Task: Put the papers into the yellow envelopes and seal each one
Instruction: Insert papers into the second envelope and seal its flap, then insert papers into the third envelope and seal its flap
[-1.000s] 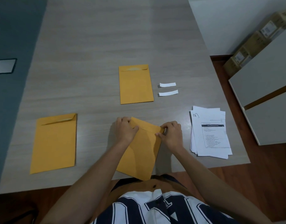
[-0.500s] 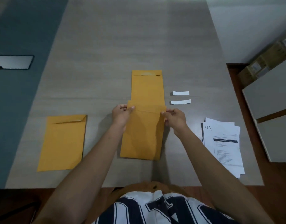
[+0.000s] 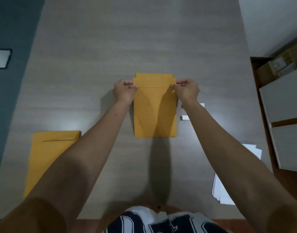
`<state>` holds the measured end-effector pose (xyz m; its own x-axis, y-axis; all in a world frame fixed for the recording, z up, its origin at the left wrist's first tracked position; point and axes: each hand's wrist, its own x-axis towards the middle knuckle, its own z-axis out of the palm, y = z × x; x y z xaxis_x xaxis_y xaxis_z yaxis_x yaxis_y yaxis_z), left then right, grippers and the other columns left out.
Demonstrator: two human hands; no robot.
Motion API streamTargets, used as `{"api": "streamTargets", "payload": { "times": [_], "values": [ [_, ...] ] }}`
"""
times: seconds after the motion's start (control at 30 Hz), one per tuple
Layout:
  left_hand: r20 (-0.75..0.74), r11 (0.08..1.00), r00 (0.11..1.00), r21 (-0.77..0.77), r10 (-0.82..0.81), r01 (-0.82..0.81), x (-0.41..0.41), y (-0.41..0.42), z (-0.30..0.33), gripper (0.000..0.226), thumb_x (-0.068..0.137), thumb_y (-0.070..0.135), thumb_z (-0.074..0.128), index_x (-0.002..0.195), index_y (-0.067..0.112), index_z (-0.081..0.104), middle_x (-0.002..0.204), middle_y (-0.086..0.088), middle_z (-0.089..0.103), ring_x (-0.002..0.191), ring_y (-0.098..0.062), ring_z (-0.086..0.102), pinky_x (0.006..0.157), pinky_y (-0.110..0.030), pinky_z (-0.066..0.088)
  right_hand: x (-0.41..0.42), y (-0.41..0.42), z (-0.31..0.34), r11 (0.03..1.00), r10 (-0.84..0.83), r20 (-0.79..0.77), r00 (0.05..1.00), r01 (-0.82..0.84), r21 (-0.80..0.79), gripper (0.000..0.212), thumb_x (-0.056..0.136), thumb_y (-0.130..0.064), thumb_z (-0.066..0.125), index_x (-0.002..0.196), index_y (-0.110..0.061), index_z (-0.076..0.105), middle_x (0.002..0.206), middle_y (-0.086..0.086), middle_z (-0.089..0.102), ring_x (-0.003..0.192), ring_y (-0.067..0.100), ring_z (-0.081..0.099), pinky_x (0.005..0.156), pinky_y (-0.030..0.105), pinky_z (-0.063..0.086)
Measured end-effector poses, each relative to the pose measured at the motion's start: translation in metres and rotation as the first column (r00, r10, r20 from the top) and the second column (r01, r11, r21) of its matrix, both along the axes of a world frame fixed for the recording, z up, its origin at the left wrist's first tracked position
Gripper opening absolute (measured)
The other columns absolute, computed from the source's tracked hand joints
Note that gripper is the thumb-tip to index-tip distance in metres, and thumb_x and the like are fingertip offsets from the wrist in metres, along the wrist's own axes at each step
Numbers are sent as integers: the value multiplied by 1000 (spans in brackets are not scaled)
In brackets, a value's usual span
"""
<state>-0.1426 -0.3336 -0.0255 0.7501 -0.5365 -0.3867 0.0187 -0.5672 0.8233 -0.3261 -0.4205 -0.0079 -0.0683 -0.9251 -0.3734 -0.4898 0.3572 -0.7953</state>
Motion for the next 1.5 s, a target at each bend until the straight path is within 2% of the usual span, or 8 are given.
{"api": "streamTargets", "payload": {
  "times": [0.2, 0.33, 0.5, 0.6, 0.73, 1.17, 1.33, 1.5],
  "values": [
    [34, 998, 998, 51, -43, 41, 12, -41, -9, 17, 80, 13, 77, 88, 15, 62, 88, 2, 65, 79, -12, 61, 69, -18, 47, 18, -39, -19, 1000, 15, -80, 997, -16, -9, 22, 78, -24, 79, 94, -13, 69, 90, -2, 66, 81, 11, 62, 73, 21, 48],
    [56, 994, 996, 92, -62, 57, 18, -54, -16, 15, 83, 15, 74, 95, 15, 67, 91, 3, 67, 80, -10, 60, 70, -20, 46, 24, -51, -27, 1000, 24, -108, 994, -25, -3, 20, 80, -22, 77, 95, -12, 69, 89, -4, 65, 79, 8, 58, 70, 16, 42],
    [105, 981, 987, 165, -120, 102, 17, -50, -24, 31, 83, 23, 75, 111, 11, 68, 111, -1, 69, 98, -15, 63, 80, -21, 46, 25, -48, -33, 999, 27, -126, 992, -31, -35, 25, 81, -21, 76, 101, -10, 68, 97, -2, 66, 83, 7, 57, 63, 8, 39],
    [102, 981, 987, 162, -127, 109, 16, -39, -23, 30, 83, 21, 74, 110, 10, 68, 112, -2, 68, 94, -12, 60, 78, -18, 43, 22, -37, -32, 997, 52, -142, 989, -58, -41, 27, 82, -23, 76, 104, -11, 65, 96, -3, 62, 83, 8, 57, 63, 10, 38],
    [126, 976, 980, 178, -153, 129, 8, -10, -19, 33, 83, 24, 74, 112, 10, 67, 114, -2, 68, 101, -16, 63, 79, -18, 41, 21, -7, -27, 991, 112, -140, 984, -122, -63, 25, 82, -24, 75, 102, -13, 66, 89, -3, 61, 83, 10, 57, 79, 21, 46],
    [293, 970, 940, 213, -175, 114, -4, 143, -11, 32, 75, 27, 75, 104, 14, 71, 110, -12, 65, 98, -26, 66, 88, -30, 51, 37, 144, -15, 871, 462, -201, 864, -484, -78, 20, 83, -21, 69, 100, -10, 66, 91, 3, 64, 88, 20, 60, 76, 30, 47],
    [487, 913, 820, 396, -301, 100, 0, 216, -7, 41, 79, 36, 70, 115, 17, 65, 122, -11, 52, 116, -31, 48, 99, -37, 40, 46, 192, -24, 798, 566, -234, 790, -597, -82, 23, 80, -24, 71, 98, -10, 69, 99, 10, 68, 95, 26, 63, 80, 32, 48],
    [529, 856, 812, 512, -248, -72, 9, 280, -14, 41, 86, 37, 60, 119, 13, 62, 122, -14, 48, 117, -35, 42, 93, -44, 39, 49, 232, -31, 748, 631, -238, 738, -660, -63, 21, 82, -25, 73, 98, -12, 69, 99, 8, 68, 98, 24, 62, 76, 23, 41]
  ]
}}
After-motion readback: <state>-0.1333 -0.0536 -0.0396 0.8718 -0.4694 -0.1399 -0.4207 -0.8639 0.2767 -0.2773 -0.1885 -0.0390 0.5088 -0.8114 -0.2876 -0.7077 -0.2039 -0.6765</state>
